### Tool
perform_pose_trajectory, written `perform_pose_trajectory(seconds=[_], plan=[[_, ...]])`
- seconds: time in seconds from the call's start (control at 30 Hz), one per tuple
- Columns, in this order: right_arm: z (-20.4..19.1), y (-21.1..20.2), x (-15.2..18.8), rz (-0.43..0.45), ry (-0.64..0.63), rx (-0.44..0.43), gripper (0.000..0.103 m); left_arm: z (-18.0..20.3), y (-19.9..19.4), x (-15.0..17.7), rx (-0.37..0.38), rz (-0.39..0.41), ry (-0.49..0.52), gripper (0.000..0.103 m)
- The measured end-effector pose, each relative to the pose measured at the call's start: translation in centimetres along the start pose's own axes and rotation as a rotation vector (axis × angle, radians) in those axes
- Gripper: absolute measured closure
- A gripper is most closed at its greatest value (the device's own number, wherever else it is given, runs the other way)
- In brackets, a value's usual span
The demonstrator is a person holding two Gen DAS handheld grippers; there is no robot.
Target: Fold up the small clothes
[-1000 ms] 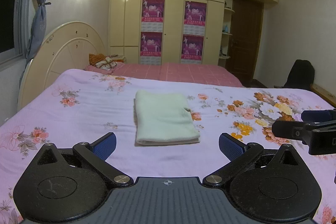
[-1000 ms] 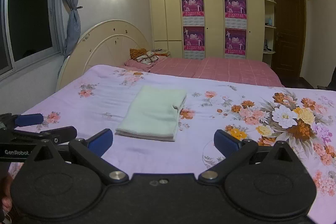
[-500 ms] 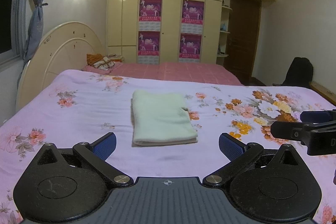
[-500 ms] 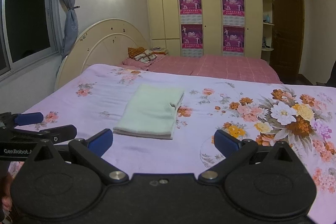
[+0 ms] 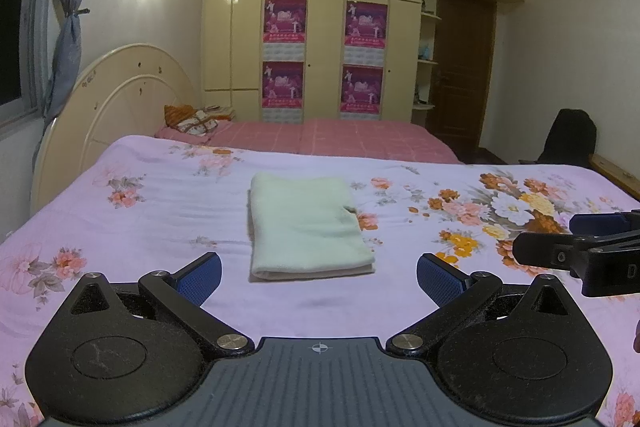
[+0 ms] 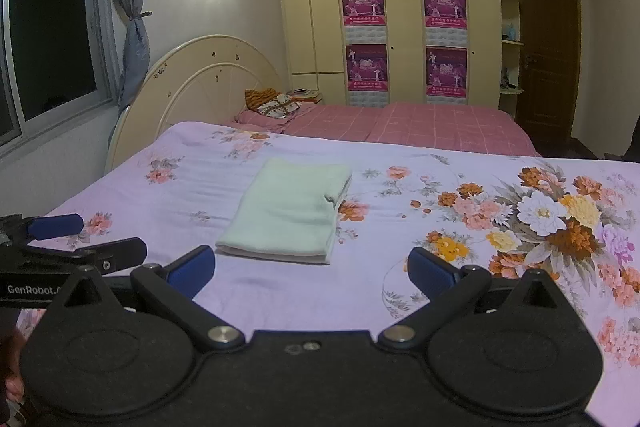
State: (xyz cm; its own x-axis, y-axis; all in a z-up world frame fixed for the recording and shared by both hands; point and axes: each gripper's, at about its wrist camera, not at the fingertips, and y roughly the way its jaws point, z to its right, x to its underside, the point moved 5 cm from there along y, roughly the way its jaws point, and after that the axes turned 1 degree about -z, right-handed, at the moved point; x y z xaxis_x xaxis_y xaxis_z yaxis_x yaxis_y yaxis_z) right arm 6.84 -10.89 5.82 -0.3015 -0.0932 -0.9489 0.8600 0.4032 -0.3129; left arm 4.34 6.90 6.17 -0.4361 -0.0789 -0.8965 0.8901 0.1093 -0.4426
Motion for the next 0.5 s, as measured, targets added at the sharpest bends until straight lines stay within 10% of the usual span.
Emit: perform_pose_trajectory(seconds=[0.5], plan=[[0.62, -0.02, 0.23, 0.001, 0.005, 0.003, 0.001, 0.54, 0.15, 0.05, 0.029, 0.023, 0.034, 0.000]])
